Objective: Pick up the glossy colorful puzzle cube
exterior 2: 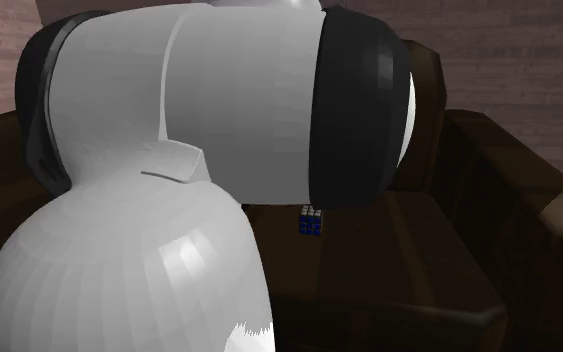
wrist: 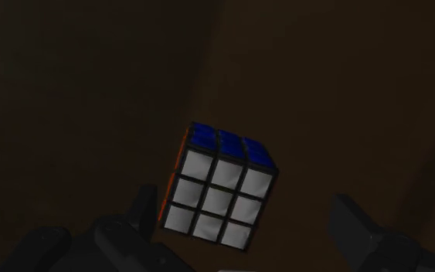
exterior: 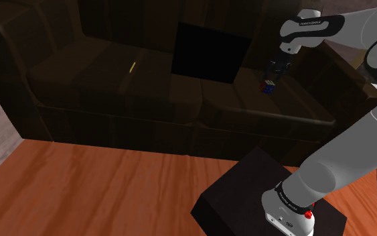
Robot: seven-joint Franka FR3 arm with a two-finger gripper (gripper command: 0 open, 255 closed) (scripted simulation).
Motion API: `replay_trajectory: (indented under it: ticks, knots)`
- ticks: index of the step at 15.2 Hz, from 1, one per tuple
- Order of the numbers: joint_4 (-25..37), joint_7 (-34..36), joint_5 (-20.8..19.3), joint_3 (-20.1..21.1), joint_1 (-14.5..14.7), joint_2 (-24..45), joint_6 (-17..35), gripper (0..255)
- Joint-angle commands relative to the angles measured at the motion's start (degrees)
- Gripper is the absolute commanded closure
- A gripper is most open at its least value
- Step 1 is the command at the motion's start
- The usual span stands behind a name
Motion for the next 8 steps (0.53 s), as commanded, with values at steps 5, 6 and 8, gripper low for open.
replay_trajectory:
  ticks: [5, 6, 8]
  knots:
    - [-1.9, -1.2, 1.1, -0.8, -0.7, 2.2, 3.9, 0]
    - [-2.4, -1.2, 1.2, -0.8, -0.7, 2.4, 4.7, 0]
    - [-3.3, -1.3, 1.3, -0.8, -0.7, 2.7, 5.8, 0]
